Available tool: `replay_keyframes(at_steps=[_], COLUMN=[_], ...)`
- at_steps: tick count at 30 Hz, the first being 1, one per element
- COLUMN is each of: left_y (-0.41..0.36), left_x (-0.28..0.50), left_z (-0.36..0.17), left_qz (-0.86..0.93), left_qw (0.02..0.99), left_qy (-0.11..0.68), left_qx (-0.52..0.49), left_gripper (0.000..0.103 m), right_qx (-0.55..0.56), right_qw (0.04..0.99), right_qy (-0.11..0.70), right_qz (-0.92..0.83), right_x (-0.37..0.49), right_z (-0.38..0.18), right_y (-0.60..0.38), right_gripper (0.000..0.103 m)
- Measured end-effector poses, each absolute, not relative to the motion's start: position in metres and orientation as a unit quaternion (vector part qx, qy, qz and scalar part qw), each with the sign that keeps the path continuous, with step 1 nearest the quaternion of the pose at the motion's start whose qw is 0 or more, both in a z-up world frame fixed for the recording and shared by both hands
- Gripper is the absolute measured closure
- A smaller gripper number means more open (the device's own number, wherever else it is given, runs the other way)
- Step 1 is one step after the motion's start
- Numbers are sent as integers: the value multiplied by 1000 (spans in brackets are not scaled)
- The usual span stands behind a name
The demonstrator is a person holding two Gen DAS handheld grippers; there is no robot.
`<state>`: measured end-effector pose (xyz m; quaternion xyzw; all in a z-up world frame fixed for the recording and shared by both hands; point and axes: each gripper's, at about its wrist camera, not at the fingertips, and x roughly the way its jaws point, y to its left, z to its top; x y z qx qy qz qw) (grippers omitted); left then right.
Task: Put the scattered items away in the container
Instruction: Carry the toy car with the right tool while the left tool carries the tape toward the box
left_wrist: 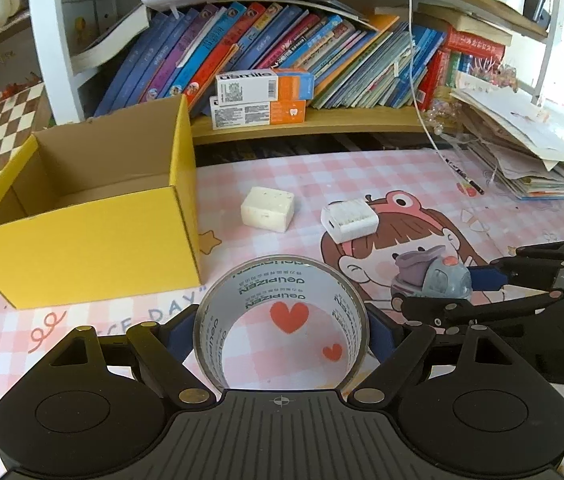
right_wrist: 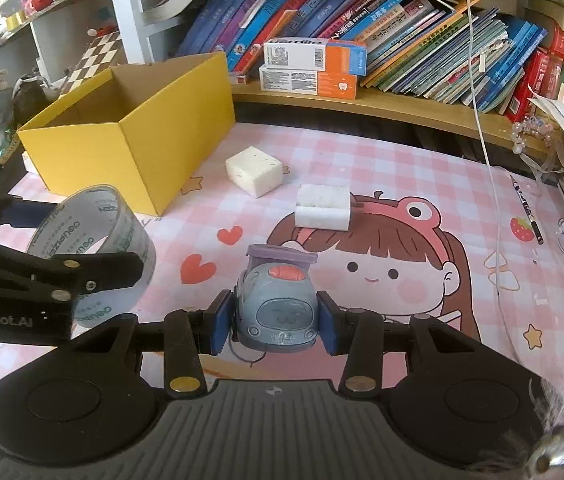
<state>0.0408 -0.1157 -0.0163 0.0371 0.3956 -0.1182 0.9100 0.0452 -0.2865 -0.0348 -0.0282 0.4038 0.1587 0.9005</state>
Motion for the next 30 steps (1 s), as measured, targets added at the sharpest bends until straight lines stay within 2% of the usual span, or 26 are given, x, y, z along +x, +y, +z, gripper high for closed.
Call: replay_keyframes(at_steps=[30], left_y=[-12], left_x=[1], left_z=[16], left_qz=[-172], left_qw=[919], left_qy=[353], left_qx=[24], left_gripper=[18], right_qx=[-40], right_qw=[913], right_qy=[389], right_qz=[115], right_x=[1], right_z=[1], right_y=[-194], right_gripper=[62])
